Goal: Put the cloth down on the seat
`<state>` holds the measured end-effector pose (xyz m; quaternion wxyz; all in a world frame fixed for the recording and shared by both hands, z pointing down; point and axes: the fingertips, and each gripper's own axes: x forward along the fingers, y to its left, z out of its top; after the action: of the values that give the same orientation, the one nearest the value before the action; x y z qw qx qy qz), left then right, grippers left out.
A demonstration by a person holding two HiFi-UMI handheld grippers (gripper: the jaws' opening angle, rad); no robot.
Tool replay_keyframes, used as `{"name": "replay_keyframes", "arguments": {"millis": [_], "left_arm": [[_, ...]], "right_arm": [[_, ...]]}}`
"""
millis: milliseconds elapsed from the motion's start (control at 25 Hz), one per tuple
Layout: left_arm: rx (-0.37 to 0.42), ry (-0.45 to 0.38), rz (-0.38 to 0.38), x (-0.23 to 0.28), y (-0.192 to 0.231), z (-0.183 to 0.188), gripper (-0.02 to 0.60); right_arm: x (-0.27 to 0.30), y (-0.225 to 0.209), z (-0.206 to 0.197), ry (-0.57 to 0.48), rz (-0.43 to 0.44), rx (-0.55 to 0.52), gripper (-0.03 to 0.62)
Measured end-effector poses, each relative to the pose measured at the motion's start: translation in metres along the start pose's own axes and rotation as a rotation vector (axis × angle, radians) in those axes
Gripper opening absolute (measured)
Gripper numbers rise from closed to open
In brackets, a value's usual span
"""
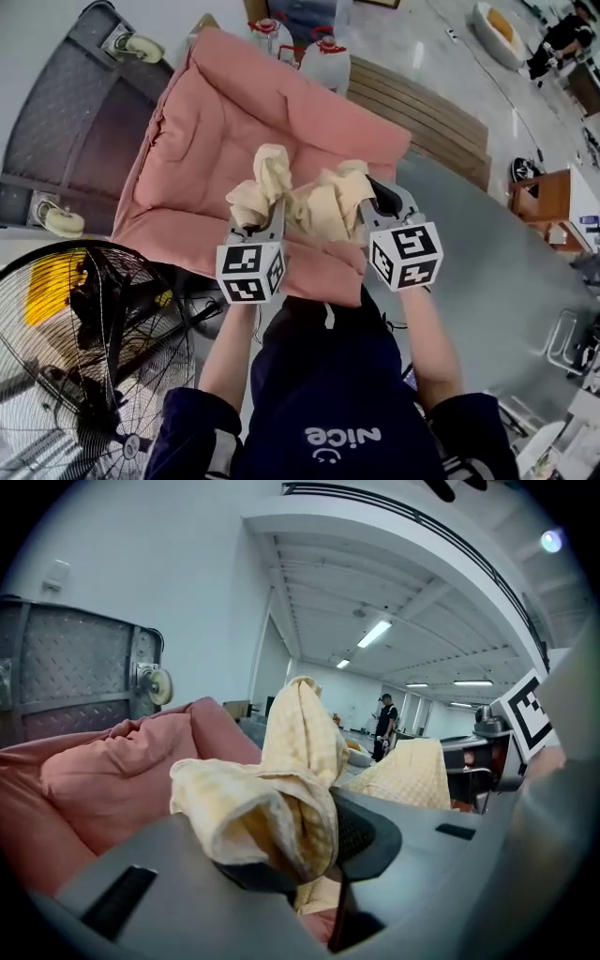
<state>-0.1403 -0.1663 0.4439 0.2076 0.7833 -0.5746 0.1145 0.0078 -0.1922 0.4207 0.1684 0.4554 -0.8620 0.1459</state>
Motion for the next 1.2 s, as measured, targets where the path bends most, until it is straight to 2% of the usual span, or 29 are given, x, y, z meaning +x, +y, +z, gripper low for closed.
{"name": "replay_keyframes", "arguments": {"millis": [120, 240, 360, 480, 600, 880, 1080, 1200], "left_arm": [[-0.014, 0.021, 0.031, 0.009, 0.01, -0.011, 0.089], [0.004, 0.061, 0.011, 0.026, 0.007, -0.025, 0.089], [0.035, 0.097, 0.0, 0.047, 0.003, -0.042, 0.091], [0.031, 0.131, 0.013, 0.07, 0.005, -0.063, 0.091], [0.012, 0.183, 0.012, 0.09, 0.01, -0.088, 0.091], [-0.025, 0.279, 0.035, 0.121, 0.03, -0.133, 0.092], [-0.015, 0.327, 0.077, 0.142, 0.033, -0.164, 0.094], [-0.011, 0.368, 0.046, 0.154, 0.031, -0.185, 0.094]], "right_arm": [[0.018, -0.003, -0.017, 0.046, 0.028, 0.013, 0.06], [0.033, -0.012, -0.033, 0.081, 0.044, 0.029, 0.06], [0.052, -0.021, -0.049, 0.098, 0.067, 0.115, 0.06], [0.072, -0.032, -0.071, 0.133, 0.062, 0.187, 0.06], [0.09, -0.041, -0.095, 0.182, 0.05, 0.174, 0.06], [0.12, -0.057, -0.148, 0.271, 0.035, 0.219, 0.06], [0.137, -0.073, -0.194, 0.364, 0.0, 0.192, 0.061], [0.148, -0.075, -0.212, 0.388, 0.005, 0.19, 0.061]]}}
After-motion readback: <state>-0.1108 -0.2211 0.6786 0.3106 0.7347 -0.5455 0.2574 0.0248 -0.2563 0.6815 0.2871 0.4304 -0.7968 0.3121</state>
